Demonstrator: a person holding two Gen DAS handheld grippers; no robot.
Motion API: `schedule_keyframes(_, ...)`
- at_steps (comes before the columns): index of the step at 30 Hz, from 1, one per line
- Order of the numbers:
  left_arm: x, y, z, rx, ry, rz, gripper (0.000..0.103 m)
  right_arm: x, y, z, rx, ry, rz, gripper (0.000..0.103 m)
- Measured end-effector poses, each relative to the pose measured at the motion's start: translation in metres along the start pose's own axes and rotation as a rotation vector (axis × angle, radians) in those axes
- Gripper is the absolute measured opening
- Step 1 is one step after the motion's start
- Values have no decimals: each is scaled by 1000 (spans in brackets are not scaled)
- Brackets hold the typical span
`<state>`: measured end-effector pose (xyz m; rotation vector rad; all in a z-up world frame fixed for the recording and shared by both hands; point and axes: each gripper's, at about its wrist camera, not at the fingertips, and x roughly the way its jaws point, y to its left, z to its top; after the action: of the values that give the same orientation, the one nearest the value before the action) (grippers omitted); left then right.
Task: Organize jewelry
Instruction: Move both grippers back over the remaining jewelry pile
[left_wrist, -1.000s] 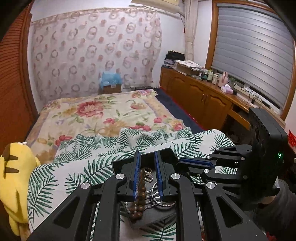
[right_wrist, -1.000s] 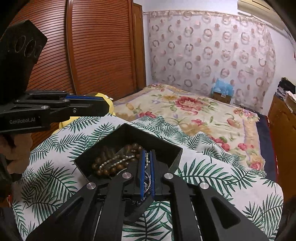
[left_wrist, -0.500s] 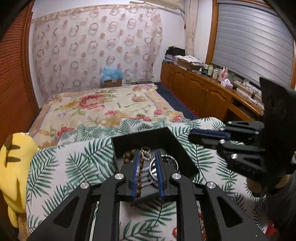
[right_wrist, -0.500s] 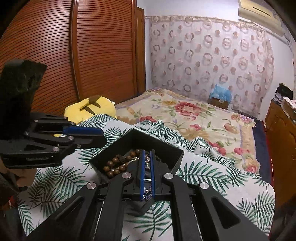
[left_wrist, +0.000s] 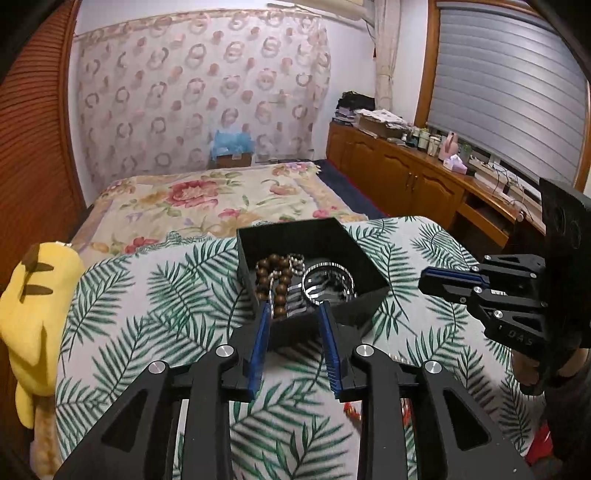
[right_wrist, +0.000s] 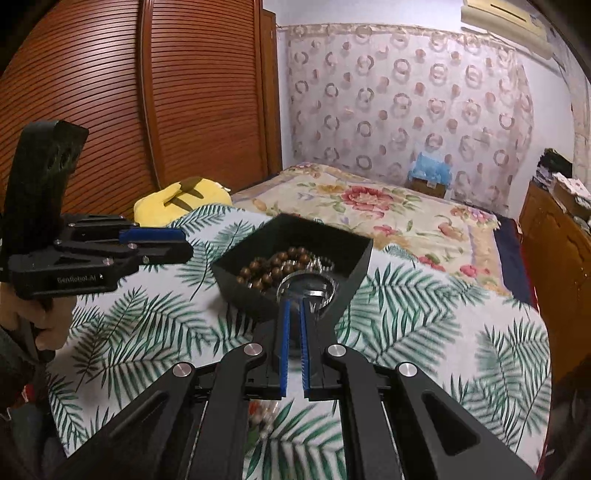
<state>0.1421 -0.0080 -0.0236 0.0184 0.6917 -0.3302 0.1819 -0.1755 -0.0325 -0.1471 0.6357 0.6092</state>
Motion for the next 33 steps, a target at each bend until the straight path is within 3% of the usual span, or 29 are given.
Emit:
schedule_keyframes(13,-16,-16,-51,-13,44,-23,29,-21,19,-59,62,59,1,7)
schedule_keyframes(17,-13,-23,-64,-12,74,-39,29,-28,26,-81,71,85,-13,27)
schedule_keyframes(27,12,-30,-69,-37,151,-97,29,-34,32,-108,98,117,-32,27)
schedule_keyframes(33,30,-40,-70,-46,193,-91,29,-35,29,-109,118,106,-37,27)
